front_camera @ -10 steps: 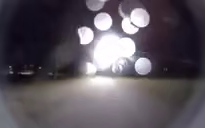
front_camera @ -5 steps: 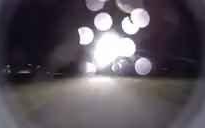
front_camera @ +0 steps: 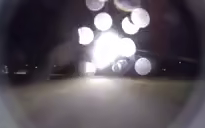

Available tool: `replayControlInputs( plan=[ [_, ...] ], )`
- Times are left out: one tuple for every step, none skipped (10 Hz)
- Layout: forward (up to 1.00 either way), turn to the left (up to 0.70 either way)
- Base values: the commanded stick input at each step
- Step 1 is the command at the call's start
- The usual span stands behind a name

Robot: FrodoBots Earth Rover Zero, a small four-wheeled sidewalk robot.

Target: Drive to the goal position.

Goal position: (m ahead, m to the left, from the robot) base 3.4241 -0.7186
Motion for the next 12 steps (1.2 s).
replayControlInputs(
  plan=[
    [1.0,-0.03],
    [1.0,-0.4],
    [1.0,-0.4],
    [1.0,-0.33],
    [1.0,-0.24],
    [1.0,-0.17],
    [1.0,-0.1],
    [1.0,-0.02],
    [1.0,0.0],
    [1.0,0.0],
    [1.0,0.0],
    [1.0,0.0]
  ],
)
